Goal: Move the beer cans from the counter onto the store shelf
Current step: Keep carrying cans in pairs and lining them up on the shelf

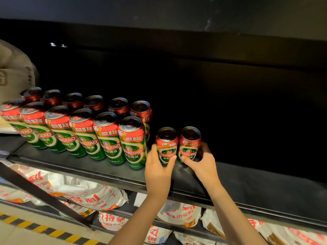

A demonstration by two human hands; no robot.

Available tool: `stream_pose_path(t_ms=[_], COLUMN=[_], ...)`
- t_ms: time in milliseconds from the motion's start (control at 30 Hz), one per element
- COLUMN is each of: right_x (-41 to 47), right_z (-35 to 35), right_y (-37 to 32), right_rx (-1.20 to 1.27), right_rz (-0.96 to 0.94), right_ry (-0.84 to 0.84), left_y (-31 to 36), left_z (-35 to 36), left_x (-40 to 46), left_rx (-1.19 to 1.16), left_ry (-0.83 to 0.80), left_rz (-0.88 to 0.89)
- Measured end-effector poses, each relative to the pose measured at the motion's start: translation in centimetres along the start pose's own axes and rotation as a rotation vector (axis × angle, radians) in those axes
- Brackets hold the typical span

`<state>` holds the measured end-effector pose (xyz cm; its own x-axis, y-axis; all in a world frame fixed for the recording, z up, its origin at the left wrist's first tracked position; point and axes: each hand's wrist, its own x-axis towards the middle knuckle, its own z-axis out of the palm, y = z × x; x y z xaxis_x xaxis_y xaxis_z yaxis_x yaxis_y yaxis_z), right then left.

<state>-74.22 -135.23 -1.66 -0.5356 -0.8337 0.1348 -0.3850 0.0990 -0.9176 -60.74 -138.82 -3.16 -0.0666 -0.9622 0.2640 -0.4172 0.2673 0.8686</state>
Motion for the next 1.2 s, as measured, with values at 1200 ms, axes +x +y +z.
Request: stream_pose_path(t_ms=[1200], right_x=[0.3], right_z=[1.3], right_y=[0.7], right_rx=[-0.204], right_rz=[-0.042], right_ry=[0.001], left_y=[1.7], left_z=[1.9], left_x=[0.4], left_rx=[0.127], left_ry=[0.142], left_rz=[-0.226])
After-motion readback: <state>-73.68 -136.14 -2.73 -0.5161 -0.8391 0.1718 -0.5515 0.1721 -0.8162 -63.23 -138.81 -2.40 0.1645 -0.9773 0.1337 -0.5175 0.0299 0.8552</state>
